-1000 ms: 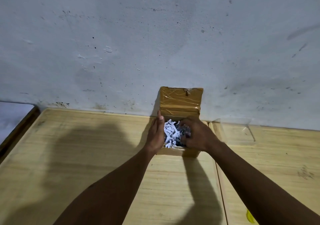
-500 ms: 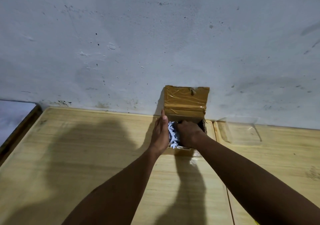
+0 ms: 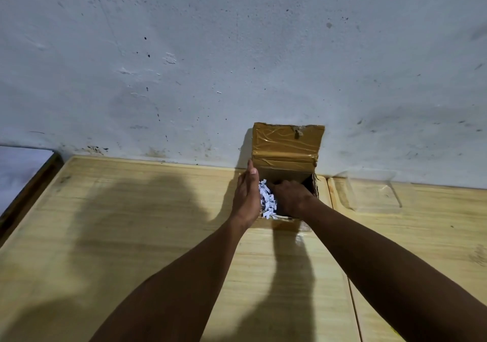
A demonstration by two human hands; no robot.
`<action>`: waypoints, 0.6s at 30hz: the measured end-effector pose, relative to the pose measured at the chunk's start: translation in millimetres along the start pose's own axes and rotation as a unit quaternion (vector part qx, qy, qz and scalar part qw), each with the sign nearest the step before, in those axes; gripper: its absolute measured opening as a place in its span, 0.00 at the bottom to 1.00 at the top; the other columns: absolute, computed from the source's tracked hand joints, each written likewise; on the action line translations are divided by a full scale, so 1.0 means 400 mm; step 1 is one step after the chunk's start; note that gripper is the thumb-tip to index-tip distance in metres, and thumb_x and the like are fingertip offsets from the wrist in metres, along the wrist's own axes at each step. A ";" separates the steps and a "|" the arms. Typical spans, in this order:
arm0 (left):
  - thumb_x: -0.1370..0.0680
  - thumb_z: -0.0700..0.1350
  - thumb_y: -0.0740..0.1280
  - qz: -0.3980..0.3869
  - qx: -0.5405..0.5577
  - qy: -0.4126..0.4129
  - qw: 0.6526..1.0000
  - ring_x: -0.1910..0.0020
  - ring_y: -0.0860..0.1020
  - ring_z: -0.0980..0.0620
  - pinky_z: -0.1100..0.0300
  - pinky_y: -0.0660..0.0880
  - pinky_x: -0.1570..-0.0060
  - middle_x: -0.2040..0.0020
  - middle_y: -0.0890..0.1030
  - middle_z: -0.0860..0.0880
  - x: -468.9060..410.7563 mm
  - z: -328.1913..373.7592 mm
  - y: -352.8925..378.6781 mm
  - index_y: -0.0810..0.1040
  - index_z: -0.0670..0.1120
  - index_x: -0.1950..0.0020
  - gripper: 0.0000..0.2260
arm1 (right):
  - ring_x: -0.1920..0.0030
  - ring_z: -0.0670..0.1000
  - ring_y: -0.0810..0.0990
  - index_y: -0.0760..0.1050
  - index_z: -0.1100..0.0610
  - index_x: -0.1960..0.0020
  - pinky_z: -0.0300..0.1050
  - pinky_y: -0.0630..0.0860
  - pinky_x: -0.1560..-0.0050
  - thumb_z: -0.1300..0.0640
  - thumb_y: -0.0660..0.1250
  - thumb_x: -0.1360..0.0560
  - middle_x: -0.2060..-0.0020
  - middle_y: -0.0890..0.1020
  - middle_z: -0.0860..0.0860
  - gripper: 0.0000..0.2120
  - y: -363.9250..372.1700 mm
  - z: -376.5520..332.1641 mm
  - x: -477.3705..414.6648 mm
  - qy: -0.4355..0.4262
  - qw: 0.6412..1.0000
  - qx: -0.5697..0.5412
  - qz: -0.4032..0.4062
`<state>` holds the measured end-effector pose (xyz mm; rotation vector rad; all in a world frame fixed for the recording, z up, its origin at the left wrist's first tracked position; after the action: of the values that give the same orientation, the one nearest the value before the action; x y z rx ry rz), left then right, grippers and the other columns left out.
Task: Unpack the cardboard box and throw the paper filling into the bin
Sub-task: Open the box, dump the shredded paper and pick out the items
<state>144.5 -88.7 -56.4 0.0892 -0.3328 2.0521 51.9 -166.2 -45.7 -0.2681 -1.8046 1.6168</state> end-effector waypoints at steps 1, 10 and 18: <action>0.28 0.74 0.41 0.000 0.003 0.000 1.000 0.21 0.53 0.53 0.45 0.54 0.23 0.20 0.56 0.55 0.000 0.000 0.000 0.52 0.65 0.23 0.34 | 0.41 0.59 0.81 0.66 0.49 0.28 0.53 0.77 0.42 0.40 0.64 0.24 0.40 0.82 0.56 0.28 0.000 0.000 0.000 -0.001 1.000 0.000 -0.001; 0.18 0.62 0.44 0.010 0.041 -0.008 0.999 0.24 0.60 0.52 0.60 0.57 0.32 0.21 0.60 0.53 0.011 0.015 -0.008 0.56 0.60 0.22 0.24 | 0.44 0.56 0.81 0.75 0.49 0.36 0.42 0.71 0.53 0.45 0.70 0.26 0.43 0.83 0.52 0.20 -0.113 0.012 0.025 -0.013 0.997 -0.040 -0.061; 0.23 0.71 0.43 0.016 0.054 -0.063 0.996 0.26 0.65 0.43 0.47 0.65 0.30 0.24 0.65 0.48 0.046 0.052 -0.052 0.60 0.58 0.23 0.33 | 0.47 0.57 0.81 0.75 0.48 0.38 0.48 0.78 0.51 0.40 0.72 0.33 0.45 0.83 0.52 0.25 -0.177 0.004 0.076 -0.020 0.999 -0.028 0.018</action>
<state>151.9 -69.4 -28.6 0.2807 -0.3028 2.0995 48.4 -164.5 31.3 -0.2961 -1.8866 1.6087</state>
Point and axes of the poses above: each hand's wrist, its own x-axis away from the middle knuckle, its own y-axis out of the palm, z = x × y, the point moved 3 cm from there along -x, towards the middle knuckle
